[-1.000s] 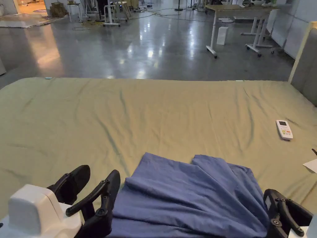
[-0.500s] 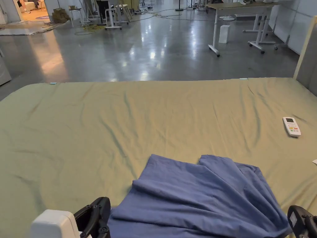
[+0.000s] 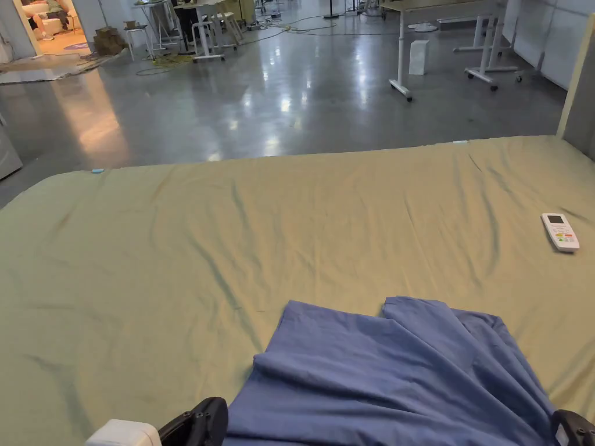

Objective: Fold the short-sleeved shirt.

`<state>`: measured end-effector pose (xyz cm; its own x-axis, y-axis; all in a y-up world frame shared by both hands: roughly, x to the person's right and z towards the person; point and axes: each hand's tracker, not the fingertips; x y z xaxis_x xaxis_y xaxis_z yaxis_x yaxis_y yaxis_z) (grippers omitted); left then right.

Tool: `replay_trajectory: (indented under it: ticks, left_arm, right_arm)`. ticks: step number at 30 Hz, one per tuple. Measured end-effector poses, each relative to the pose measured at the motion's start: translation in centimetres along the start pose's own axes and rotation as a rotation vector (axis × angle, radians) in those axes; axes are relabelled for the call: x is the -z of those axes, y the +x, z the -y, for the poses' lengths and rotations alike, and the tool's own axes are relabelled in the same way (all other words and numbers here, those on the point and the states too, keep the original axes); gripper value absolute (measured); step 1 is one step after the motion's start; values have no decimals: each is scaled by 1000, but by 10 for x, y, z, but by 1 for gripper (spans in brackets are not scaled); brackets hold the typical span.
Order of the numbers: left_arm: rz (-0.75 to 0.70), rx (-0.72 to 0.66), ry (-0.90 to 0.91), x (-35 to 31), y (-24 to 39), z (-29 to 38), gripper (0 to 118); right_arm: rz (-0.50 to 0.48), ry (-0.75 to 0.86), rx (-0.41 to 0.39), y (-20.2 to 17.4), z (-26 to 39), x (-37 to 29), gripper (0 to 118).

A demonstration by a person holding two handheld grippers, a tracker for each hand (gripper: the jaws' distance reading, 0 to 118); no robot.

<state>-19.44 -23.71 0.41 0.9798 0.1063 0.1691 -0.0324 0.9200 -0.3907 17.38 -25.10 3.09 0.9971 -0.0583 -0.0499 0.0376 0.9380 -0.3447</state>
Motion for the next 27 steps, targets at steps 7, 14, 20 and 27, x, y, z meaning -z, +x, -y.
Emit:
replay_trajectory:
  ticks: [7, 14, 20, 27]
  left_arm:
    - [44, 40, -53, 56, -5, -4, 3]
    - [108, -32, -147, 147, -26, -11, 77]
    - [125, -37, -330, 269, -39, -14, 94]
    - [30, 39, -500, 403, -34, 8, 94]
  right_arm:
    - [9, -52, -1, 6, 9, 19, 0]
    - [13, -93, 26, 15, 16, 39, 0]
    - [54, -169, 74, 31, 34, 52, 0]
    - [134, -271, 42, 46, 48, 55, 0]
